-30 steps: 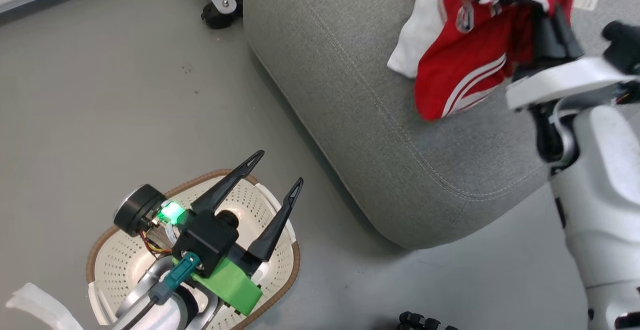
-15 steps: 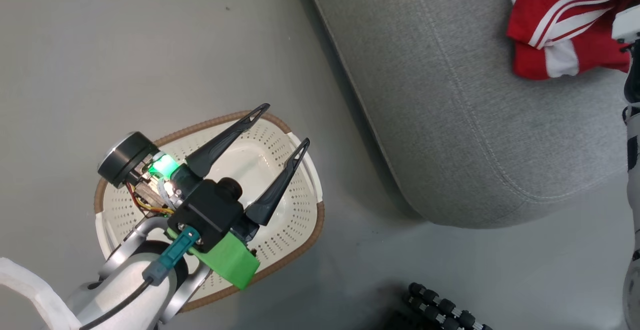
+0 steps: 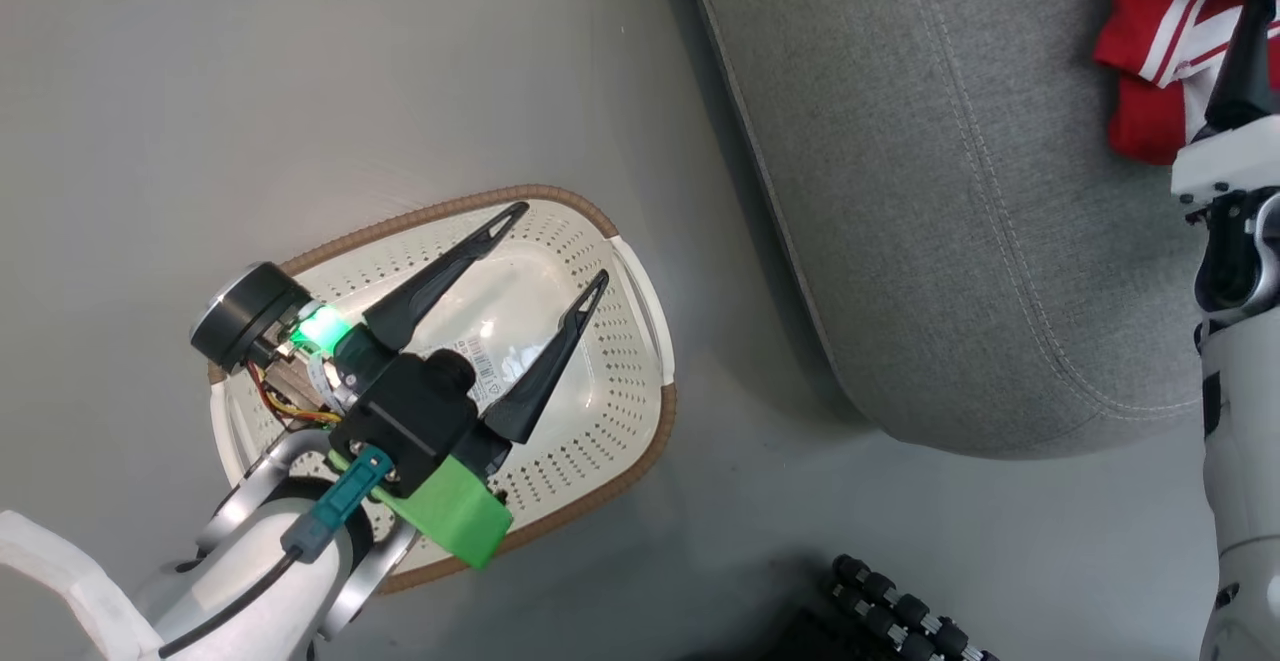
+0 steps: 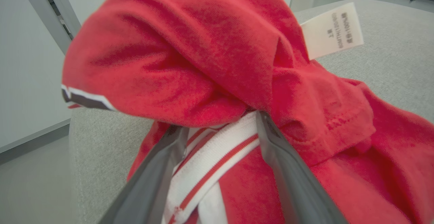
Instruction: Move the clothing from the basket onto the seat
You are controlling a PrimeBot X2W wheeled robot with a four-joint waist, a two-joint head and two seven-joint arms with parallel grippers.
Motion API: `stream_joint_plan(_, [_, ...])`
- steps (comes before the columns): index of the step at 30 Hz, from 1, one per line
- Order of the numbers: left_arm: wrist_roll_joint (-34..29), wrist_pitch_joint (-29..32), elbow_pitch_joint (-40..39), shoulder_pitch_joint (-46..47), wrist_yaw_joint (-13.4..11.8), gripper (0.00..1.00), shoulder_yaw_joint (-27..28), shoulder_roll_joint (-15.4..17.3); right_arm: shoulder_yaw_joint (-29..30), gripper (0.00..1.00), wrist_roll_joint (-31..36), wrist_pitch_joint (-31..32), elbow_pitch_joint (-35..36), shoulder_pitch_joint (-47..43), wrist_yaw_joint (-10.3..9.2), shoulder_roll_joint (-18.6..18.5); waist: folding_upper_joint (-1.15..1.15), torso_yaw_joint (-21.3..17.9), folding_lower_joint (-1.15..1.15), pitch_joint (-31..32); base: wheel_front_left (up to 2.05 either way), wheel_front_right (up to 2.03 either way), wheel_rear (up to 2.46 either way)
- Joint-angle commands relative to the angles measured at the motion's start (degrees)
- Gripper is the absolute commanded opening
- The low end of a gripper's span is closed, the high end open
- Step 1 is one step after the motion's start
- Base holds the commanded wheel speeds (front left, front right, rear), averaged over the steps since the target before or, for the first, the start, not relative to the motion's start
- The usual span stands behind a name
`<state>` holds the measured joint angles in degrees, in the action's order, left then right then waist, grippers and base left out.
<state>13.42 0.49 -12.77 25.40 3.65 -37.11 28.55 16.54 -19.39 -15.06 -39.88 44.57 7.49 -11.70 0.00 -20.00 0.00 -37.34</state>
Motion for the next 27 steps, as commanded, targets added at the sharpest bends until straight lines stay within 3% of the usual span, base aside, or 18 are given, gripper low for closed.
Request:
stream_joint_plan(1, [0.2,-0.7,0.3,0.2,-0.5,1.00,0.0,-0.3,0.2,1.00,0.7,-0.2,1.3,-1.9,0.00,0.2,0.00,-0.6,0.00,2.3,0.00,0.00,0.00])
stream_joint_plan(16, [3.8,-7.9,5.7,-5.8,-6.3,1.00,3.1,-3.4,-4.1,1.00,4.3,-0.2,22.5,-22.0,0.00,5.2,0.00,2.8,0.00,15.0,0.00,0.00,0.00])
stream_joint_plan(27, [8.4,-13.7,10.4,-11.5,-12.5,1.00,9.1,-5.8,-10.3,1.00,8.4,0.4,34.4,-34.9,0.00,7.3,0.00,10.5,0.00,22.2,0.00,0.00,0.00])
